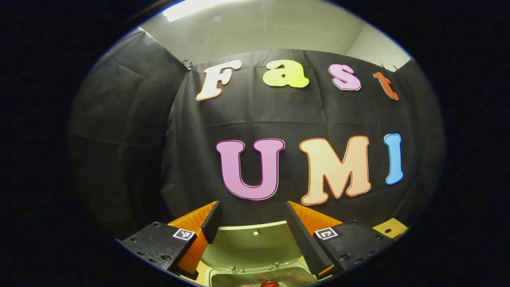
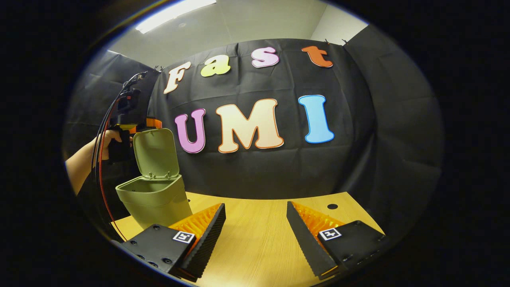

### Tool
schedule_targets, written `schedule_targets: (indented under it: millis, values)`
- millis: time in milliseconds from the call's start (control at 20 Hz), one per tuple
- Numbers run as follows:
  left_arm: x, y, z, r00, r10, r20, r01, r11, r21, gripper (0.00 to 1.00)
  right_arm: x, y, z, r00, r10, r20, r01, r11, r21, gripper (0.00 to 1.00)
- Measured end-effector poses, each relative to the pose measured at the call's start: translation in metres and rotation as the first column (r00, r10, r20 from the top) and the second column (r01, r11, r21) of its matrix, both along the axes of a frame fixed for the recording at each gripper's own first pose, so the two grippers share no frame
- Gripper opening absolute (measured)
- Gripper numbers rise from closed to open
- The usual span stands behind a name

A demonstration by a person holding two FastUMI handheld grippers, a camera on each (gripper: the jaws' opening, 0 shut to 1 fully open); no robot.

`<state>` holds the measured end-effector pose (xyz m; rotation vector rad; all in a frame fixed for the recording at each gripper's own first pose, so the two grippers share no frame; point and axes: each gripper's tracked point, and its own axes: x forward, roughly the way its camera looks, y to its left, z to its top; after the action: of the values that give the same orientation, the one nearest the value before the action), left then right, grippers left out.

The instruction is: Press the lid of the desktop garbage bin to open it, pick up the crumpled paper on the desktop and throw it into the bin, then pick up the pop can on the desktop and drop it into the bin, and finally close the garbage bin lid.

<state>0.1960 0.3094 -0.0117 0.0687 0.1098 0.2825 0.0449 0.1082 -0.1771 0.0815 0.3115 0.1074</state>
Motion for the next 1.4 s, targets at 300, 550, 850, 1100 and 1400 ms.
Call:
schedule_targets:
  millis: [300, 550, 850, 1100, 1400]
  values:
    - [-0.030, -0.016, -0.002, 1.000, 0.006, -0.021, -0.007, 1.000, -0.025, 0.92, -0.004, -0.006, 0.009, 0.999, 0.031, 0.011, -0.031, 0.999, 0.014, 0.96]
    - [-0.063, -0.039, -0.012, 1.000, -0.017, -0.017, 0.015, 0.994, -0.105, 0.94, -0.013, -0.009, 0.012, 0.998, 0.065, 0.009, -0.065, 0.998, 0.024, 0.96]
    - [-0.094, -0.048, -0.027, 1.000, -0.007, -0.012, 0.005, 0.994, -0.107, 0.94, -0.017, -0.011, 0.010, 0.995, 0.099, -0.007, -0.099, 0.995, 0.019, 0.96]
    - [-0.112, -0.055, -0.046, 0.999, 0.002, -0.044, -0.007, 0.994, -0.111, 0.92, -0.021, -0.006, 0.006, 0.992, 0.124, -0.018, -0.124, 0.992, 0.009, 0.96]
    - [-0.134, -0.073, -0.081, 0.994, -0.013, -0.109, 0.001, 0.994, -0.112, 0.92, -0.024, -0.010, 0.003, 0.992, 0.125, -0.031, -0.125, 0.992, 0.004, 0.97]
